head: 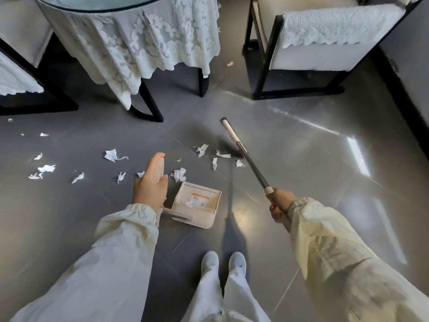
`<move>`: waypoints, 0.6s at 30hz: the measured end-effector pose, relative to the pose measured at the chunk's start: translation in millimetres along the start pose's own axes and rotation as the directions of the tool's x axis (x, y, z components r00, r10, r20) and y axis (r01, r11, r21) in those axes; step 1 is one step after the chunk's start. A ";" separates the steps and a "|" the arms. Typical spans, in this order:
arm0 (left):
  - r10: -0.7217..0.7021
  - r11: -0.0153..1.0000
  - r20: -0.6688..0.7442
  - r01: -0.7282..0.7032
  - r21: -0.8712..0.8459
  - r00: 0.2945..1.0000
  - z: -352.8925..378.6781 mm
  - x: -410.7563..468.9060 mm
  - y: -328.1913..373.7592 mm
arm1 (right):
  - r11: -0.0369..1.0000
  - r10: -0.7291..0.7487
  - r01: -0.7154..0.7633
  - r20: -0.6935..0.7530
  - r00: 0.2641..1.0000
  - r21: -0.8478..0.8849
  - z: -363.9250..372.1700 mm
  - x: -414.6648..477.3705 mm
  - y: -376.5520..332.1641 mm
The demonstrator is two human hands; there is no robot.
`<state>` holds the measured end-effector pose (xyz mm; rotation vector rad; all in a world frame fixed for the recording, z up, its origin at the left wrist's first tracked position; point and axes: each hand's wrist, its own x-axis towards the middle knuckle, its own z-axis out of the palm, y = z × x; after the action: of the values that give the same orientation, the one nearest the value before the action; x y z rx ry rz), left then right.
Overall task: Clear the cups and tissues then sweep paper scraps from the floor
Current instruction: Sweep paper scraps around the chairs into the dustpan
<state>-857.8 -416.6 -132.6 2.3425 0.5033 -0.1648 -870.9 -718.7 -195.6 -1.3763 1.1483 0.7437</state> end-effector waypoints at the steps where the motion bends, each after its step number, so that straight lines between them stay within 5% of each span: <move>1: -0.009 1.000 -0.009 0.009 0.006 1.000 -7.4 4.5 -5.0 | 1.000 -0.001 0.001 -0.008 1.000 0.002 -2.7 1.0 -4.2; 12: -0.123 0.989 -0.028 0.120 -0.089 0.992 -49.1 24.4 -52.7 | 0.998 -0.036 0.031 -0.092 0.995 -0.058 3.8 49.4 -22.7; 15: -0.145 0.986 -0.060 0.139 -0.094 0.988 -50.8 30.1 -65.2 | 0.999 -0.040 0.040 -0.009 0.999 0.008 33.0 55.7 -16.4; 18: -0.155 0.984 -0.083 0.147 -0.101 0.984 -66.2 42.3 -77.6 | 0.974 -0.079 0.077 -0.001 0.997 -0.213 64.0 52.4 -6.5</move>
<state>-851.9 -307.0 -144.3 2.2274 0.7190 -0.1033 -836.3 -668.6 -251.9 -1.5959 1.0381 0.8222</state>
